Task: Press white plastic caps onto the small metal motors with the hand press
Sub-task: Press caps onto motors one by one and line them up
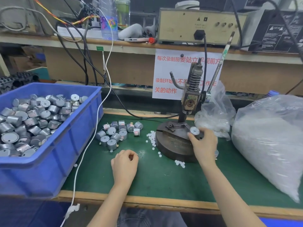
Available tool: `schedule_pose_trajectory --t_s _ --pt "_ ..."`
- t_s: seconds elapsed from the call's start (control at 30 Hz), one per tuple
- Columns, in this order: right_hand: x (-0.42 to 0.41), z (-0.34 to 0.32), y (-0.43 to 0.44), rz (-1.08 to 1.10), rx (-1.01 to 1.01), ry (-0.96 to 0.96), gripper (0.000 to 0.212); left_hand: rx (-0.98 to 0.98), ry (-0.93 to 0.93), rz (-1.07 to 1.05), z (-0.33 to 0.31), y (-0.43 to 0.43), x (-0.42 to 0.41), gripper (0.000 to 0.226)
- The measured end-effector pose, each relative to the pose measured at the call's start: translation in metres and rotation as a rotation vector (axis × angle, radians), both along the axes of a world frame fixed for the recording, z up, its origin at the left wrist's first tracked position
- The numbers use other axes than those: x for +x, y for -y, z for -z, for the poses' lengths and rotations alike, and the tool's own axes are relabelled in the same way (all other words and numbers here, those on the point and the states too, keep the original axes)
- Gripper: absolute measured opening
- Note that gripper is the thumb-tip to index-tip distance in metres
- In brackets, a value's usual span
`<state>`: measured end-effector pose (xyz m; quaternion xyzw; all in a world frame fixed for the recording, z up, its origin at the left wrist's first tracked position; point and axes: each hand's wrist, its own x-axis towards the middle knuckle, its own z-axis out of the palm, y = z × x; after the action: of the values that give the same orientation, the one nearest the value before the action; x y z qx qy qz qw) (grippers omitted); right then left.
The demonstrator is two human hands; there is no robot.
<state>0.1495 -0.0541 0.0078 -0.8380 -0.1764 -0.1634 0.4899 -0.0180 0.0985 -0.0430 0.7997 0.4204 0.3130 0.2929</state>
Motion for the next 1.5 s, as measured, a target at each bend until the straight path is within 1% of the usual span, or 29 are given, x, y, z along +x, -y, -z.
schedule_pose_trajectory --t_s 0.07,0.1,0.23,0.3,0.43,0.53,0.6,0.67,0.73,0.83,0.9,1.0,1.07,1.13,1.2,1.23,1.3,1.33,1.43,1.5 --pt "-0.007 0.006 0.021 0.040 0.068 -0.042 0.036 -0.007 0.002 0.003 0.000 0.000 0.000 0.013" --pt "-0.010 0.010 0.032 0.045 0.066 -0.064 0.037 -0.005 0.000 0.004 0.000 0.000 0.000 0.012" --pt "-0.015 0.034 0.064 0.021 -0.099 -0.178 0.033 -0.001 -0.006 0.007 0.001 0.000 0.000 0.012" --pt "-0.016 0.045 0.071 0.032 -0.199 -0.191 0.032 -0.008 0.000 0.006 0.001 0.000 0.000 0.013" --pt "-0.012 0.048 0.070 0.112 -0.333 -0.160 0.037 -0.011 0.000 0.012 0.001 0.001 0.000 0.012" --pt "-0.013 0.043 0.063 0.143 -0.287 -0.169 0.040 -0.007 -0.006 0.018 0.001 0.001 -0.002 0.012" --pt "-0.020 0.042 0.058 0.195 -0.269 -0.087 0.044 -0.005 -0.005 0.020 0.001 0.001 -0.002 0.012" --pt "-0.030 0.041 0.051 0.204 -0.241 0.022 0.043 -0.001 -0.006 0.016 0.001 0.002 -0.001 0.013" --pt "-0.043 0.037 0.037 0.109 -0.220 0.074 0.037 0.014 -0.006 0.015 0.001 0.002 -0.001 0.013" --pt "-0.062 0.030 0.005 -0.100 -0.211 0.139 0.028 0.043 -0.008 0.034 0.003 0.001 -0.001 0.012" --pt "-0.075 0.025 -0.021 -0.237 -0.226 0.180 0.025 0.071 -0.032 0.070 0.004 0.001 0.000 0.011" --pt "-0.079 0.017 -0.066 -0.422 -0.288 0.236 0.028 0.125 -0.099 0.110 0.007 0.000 0.001 0.009" --pt "-0.070 0.010 -0.098 -0.510 -0.390 0.272 0.035 0.136 -0.119 0.123 0.008 -0.001 0.001 0.009" --pt "-0.056 0.007 -0.128 -0.534 -0.544 0.261 0.041 0.126 -0.112 0.123 0.008 -0.001 0.002 0.009" --pt "-0.046 0.007 -0.151 -0.534 -0.676 0.153 0.042 0.118 -0.109 0.120 0.007 -0.001 0.003 0.010" --pt "-0.042 0.009 -0.160 -0.538 -0.706 0.073 0.042 0.116 -0.106 0.118 0.007 -0.002 0.003 0.011" --pt "-0.038 0.015 -0.171 -0.542 -0.721 -0.039 0.044 0.104 -0.088 0.108 0.007 -0.001 0.004 0.014" --pt "-0.037 0.019 -0.173 -0.533 -0.717 -0.047 0.045 0.092 -0.073 0.097 0.007 -0.001 0.004 0.016" --pt "-0.035 0.027 -0.172 -0.509 -0.659 0.017 0.041 0.047 -0.008 0.065 0.005 0.000 0.004 0.018" --pt "-0.033 0.030 -0.169 -0.531 -0.600 0.012 0.035 0.006 0.052 0.054 0.004 0.001 0.004 0.018"
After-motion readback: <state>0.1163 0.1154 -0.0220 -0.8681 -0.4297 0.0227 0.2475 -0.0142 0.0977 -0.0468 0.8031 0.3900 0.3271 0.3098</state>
